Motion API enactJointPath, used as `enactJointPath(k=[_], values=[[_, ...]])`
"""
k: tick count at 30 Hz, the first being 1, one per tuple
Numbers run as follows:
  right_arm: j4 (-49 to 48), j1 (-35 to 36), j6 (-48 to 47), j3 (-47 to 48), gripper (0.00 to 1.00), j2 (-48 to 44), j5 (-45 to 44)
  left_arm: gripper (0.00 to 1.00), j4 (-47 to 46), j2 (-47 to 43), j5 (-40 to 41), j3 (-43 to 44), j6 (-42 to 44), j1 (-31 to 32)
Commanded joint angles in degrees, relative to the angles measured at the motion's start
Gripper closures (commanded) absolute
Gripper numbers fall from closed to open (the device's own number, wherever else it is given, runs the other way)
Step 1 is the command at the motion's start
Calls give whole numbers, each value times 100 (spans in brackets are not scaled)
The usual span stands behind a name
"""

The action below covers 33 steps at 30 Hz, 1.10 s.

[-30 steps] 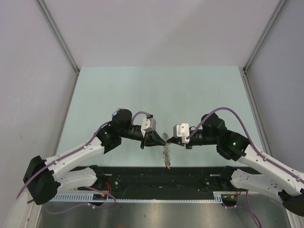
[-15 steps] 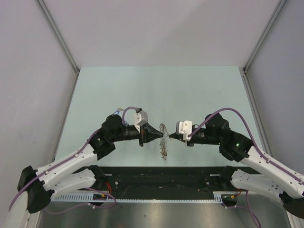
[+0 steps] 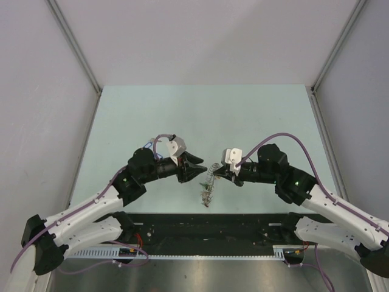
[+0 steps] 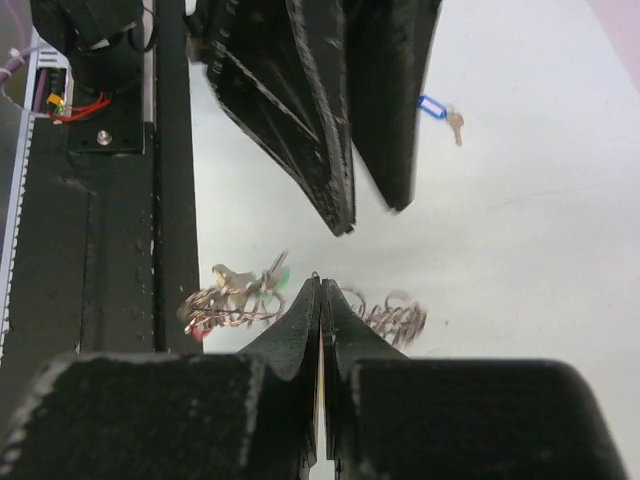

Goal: Put the keys on the keyring

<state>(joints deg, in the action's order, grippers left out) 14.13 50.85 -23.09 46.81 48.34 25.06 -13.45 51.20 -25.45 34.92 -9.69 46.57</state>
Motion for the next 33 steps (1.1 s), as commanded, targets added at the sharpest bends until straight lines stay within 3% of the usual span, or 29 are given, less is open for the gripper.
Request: enactJointPath(k=[1,9,14,19,23,33], values=[[-446,-119,296,13,100,53,-185,45,360,-303,698,243,370,-51],[-499,-628,560,83,100,264,-519,0,1826,-856,2453,858,864,-393],[-499,-1129,770,206,100,536,-800,0,2355,-954,3186,1017,434,-1208],[-981,-1953,920,469,100,1089,-1064,0,2348,-954,3117,649,-312,-2071],[-1937,-2553,1079,794,100,1966,-1187,0,2504,-980,2993,507,-437,-2608],[-3846,-3634,1298,1945,100,4093,-1724,0,2681,-1490,3907,499,2,-2688]])
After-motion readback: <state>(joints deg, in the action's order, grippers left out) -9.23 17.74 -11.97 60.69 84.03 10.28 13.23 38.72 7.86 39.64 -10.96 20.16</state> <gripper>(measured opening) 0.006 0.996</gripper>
